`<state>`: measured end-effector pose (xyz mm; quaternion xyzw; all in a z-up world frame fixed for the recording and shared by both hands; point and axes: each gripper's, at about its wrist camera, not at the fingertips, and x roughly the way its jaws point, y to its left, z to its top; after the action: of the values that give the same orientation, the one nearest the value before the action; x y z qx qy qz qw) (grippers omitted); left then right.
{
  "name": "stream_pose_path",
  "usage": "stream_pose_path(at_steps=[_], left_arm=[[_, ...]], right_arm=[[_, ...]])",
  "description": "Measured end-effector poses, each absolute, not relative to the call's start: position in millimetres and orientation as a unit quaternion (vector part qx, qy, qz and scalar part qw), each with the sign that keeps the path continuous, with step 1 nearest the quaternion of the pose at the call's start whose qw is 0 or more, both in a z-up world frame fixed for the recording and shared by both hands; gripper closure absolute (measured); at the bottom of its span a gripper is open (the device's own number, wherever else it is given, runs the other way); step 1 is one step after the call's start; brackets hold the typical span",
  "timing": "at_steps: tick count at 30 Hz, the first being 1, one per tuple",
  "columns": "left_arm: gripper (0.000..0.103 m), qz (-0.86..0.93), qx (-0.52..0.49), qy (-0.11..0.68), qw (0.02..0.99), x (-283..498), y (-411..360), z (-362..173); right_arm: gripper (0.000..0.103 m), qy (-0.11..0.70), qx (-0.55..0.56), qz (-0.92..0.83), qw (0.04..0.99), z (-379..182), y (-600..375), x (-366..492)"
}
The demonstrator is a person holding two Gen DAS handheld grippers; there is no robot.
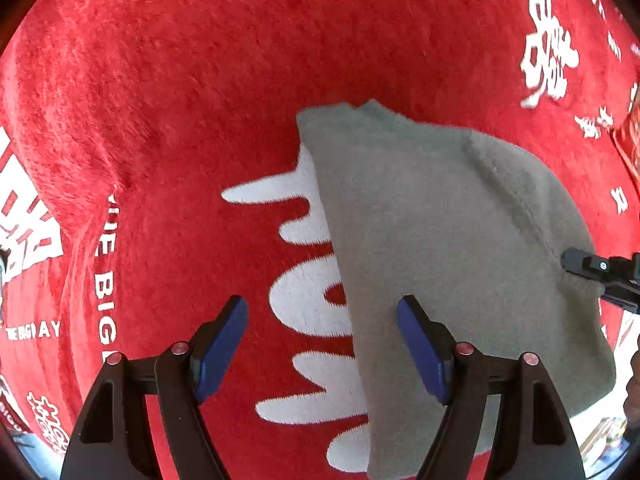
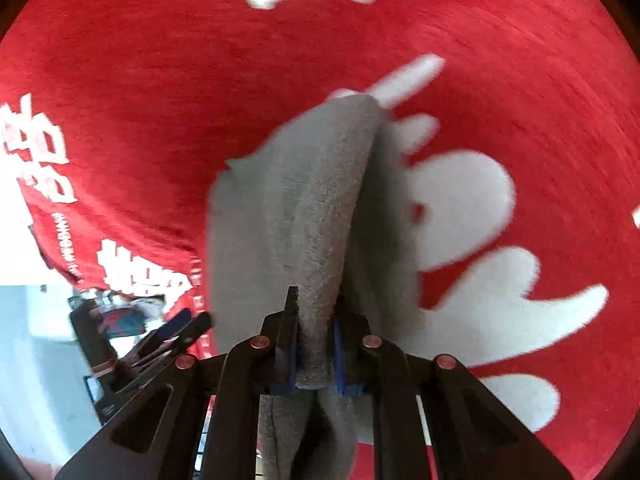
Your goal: Fold small clothes
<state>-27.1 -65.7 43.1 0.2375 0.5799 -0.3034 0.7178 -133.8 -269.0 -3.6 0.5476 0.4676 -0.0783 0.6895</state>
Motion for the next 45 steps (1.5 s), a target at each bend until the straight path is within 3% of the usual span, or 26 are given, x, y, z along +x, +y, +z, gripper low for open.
stream_pose_path(at_steps=[3, 5, 9, 15, 17, 19, 21, 27, 30, 45], left_arm=[[0.015, -0.299, 0.25, 0.57, 0.724, -34, -65, 31], [0.015, -0.295, 0.246, 0.567, 0.728, -34, -62, 28], [0.015, -0.28, 0.252, 0.573, 0.727, -33, -57, 38], [0.015, -0.281, 0.239, 0.602, 0.708, -47, -39, 37], [0.015, -0.271, 0.24, 0.612, 0.703, -55, -35, 27], [0.015, -0.268, 0.242, 0.619, 0.697, -62, -30, 16], [0.015, -0.266, 0.25, 0.621, 0.694, -68, -27, 5], [0.015, -0.273, 0.246, 0.617, 0.696, -73, -23, 6], [0.015, -0.278, 0.244, 0.619, 0.693, -72, -19, 10], [0.015, -0.296, 0.252, 0.599, 0.7, -72, 14, 40]], right_arm=[[0.085, 0.487, 0.529, -0.085, 0.689, -24, -272, -140], [0.084, 0.483, 0.539, -0.085, 0.685, -23, -275, -143], [0.06, 0.512, 0.486, -0.135, 0.695, 0, -275, -150], [0.06, 0.494, 0.471, -0.114, 0.722, 42, -255, -175], [0.062, 0.49, 0.462, -0.11, 0.731, 56, -243, -175], [0.084, 0.49, 0.449, -0.102, 0.74, 64, -232, -176], [0.09, 0.504, 0.428, -0.093, 0.744, 67, -217, -170], [0.09, 0.575, 0.376, -0.112, 0.718, 26, -191, -170], [0.098, 0.579, 0.381, -0.138, 0.707, 9, -191, -185], [0.093, 0.545, 0.428, -0.209, 0.689, 49, -173, -216]])
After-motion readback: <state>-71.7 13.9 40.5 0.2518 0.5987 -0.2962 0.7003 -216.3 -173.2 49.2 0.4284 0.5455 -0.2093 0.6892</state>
